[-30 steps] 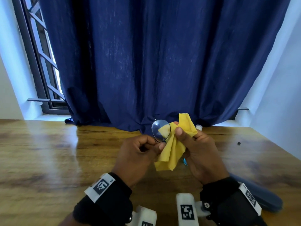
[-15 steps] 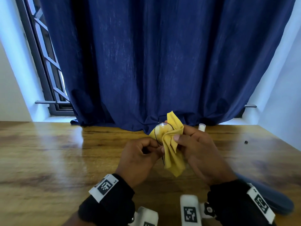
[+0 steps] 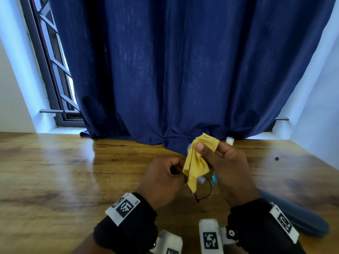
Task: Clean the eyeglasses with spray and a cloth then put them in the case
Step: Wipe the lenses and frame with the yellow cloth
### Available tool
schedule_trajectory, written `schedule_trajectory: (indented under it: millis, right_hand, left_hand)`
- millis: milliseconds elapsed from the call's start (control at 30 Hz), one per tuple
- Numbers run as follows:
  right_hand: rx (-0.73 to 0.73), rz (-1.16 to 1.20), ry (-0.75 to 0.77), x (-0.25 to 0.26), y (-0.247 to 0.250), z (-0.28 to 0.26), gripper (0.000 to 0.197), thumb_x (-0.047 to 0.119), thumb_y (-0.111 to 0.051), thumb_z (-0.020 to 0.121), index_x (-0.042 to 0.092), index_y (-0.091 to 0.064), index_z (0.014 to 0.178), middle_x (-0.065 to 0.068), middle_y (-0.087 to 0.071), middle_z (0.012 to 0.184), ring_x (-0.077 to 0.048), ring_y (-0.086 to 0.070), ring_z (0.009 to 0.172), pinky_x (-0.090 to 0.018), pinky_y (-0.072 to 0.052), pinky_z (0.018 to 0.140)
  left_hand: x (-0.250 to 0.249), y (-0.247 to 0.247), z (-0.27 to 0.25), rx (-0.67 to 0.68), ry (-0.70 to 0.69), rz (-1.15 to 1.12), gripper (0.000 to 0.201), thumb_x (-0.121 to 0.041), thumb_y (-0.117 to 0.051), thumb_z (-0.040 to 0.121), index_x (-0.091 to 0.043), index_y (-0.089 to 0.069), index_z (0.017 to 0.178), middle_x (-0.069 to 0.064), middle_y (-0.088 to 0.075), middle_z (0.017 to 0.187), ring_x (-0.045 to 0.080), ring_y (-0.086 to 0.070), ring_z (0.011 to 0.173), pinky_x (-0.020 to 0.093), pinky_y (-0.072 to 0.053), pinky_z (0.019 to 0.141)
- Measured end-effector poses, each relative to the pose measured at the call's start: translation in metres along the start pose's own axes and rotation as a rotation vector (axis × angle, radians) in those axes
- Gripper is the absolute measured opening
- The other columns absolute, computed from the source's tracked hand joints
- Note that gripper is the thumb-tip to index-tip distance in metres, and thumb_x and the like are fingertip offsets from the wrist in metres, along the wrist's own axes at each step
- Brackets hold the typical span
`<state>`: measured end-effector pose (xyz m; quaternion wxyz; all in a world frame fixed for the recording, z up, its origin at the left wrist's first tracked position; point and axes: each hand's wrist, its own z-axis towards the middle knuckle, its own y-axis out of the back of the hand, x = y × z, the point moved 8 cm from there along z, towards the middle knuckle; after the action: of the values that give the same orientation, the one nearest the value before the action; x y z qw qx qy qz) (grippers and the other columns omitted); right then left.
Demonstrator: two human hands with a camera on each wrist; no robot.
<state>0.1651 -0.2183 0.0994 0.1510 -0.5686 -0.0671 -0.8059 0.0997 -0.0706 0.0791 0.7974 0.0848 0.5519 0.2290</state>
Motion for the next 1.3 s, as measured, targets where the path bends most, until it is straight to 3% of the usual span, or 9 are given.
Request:
schedule_trajectory:
  millis: [133,300,533,667,800,967,1133,1233,1300]
  right_hand:
    - [-0.064,0.054,-0.004,-0.004,0.005,0.002,0.027,0.025,-0.071,0.089,0.006,-0.075,0.108,-0.005,-0.081,0.096,-0.012,-0.077,0.089,-0.014,-0.056,0.070]
    - [0.085,0.055,-0.083,-0.016,-0.007,0.004,0.035,0.019,-0.073,0.088,0.011,-0.067,0.122,-0.009,-0.079,0.109,-0.026,-0.075,0.106,-0.042,-0.055,0.097]
    - [0.008,-0.135,-0.044,-0.008,0.000,-0.001,0.031,0.038,-0.081,0.075,0.017,-0.080,0.098,0.002,-0.081,0.092,-0.010,-0.076,0.089,-0.020,-0.059,0.075]
    - [-0.098,-0.213,-0.039,-0.009,0.012,0.001,0.046,0.056,-0.076,0.070,0.014,-0.078,0.087,-0.012,-0.078,0.087,-0.024,-0.071,0.080,-0.041,-0.058,0.079]
    - [0.001,-0.163,-0.072,-0.007,0.007,0.000,0.017,0.033,-0.077,0.080,0.023,-0.077,0.094,0.006,-0.081,0.085,-0.001,-0.075,0.081,-0.010,-0.054,0.066]
    - [0.172,-0.201,-0.147,-0.013,-0.006,-0.002,0.034,0.022,-0.078,0.081,0.020,-0.072,0.115,0.008,-0.081,0.101,-0.005,-0.076,0.097,-0.017,-0.059,0.079]
    - [0.007,-0.253,-0.083,-0.007,0.005,0.002,0.035,0.034,-0.083,0.077,0.029,-0.070,0.109,0.013,-0.080,0.097,-0.001,-0.074,0.093,-0.011,-0.056,0.071]
    - [-0.166,-0.367,-0.081,-0.010,0.017,0.003,0.073,0.056,-0.087,0.055,0.031,-0.059,0.116,0.009,-0.071,0.104,-0.009,-0.069,0.096,-0.027,-0.057,0.078]
    - [-0.257,-0.403,-0.075,-0.011,0.024,0.002,0.071,0.060,-0.088,0.051,0.028,-0.059,0.107,0.003,-0.072,0.096,-0.013,-0.069,0.089,-0.029,-0.054,0.074]
  left_hand:
    - [-0.003,0.000,-0.003,-0.050,0.015,-0.089,0.009,-0.015,-0.070,0.093,-0.013,-0.079,0.094,0.005,-0.079,0.083,0.015,-0.071,0.072,0.028,-0.056,0.064]
    - [-0.003,0.008,-0.001,-0.128,-0.028,-0.031,0.016,-0.022,-0.067,0.089,-0.012,-0.081,0.088,0.008,-0.077,0.076,0.017,-0.066,0.063,0.034,-0.054,0.059]
    - [-0.004,0.000,0.000,-0.099,-0.090,0.162,0.013,-0.013,-0.073,0.089,-0.014,-0.078,0.077,-0.001,-0.071,0.072,0.015,-0.064,0.068,0.024,-0.053,0.059]
    - [-0.004,0.000,0.000,-0.109,-0.103,0.152,0.024,-0.025,-0.079,0.085,-0.013,-0.072,0.066,-0.004,-0.064,0.063,0.012,-0.057,0.062,0.020,-0.043,0.053]
    - [-0.002,0.000,-0.003,-0.100,-0.069,0.095,0.029,-0.036,-0.075,0.084,-0.010,-0.074,0.072,0.004,-0.071,0.071,0.020,-0.062,0.068,0.035,-0.051,0.061]
    - [0.004,0.001,-0.002,-0.113,-0.042,0.067,0.017,-0.022,-0.075,0.087,-0.013,-0.075,0.073,0.002,-0.073,0.071,0.020,-0.067,0.069,0.041,-0.056,0.065]
    - [0.005,0.001,0.000,-0.124,-0.030,0.118,0.015,-0.011,-0.071,0.090,-0.012,-0.075,0.075,0.000,-0.073,0.076,0.015,-0.067,0.070,0.037,-0.057,0.065]
    - [0.002,0.003,-0.001,-0.151,-0.048,0.123,0.019,-0.012,-0.070,0.091,-0.012,-0.074,0.073,0.000,-0.072,0.072,0.015,-0.065,0.066,0.032,-0.054,0.060]
    - [0.001,0.003,-0.001,-0.156,-0.038,0.121,0.021,-0.017,-0.071,0.091,-0.010,-0.073,0.071,0.002,-0.070,0.070,0.018,-0.063,0.064,0.035,-0.053,0.059]
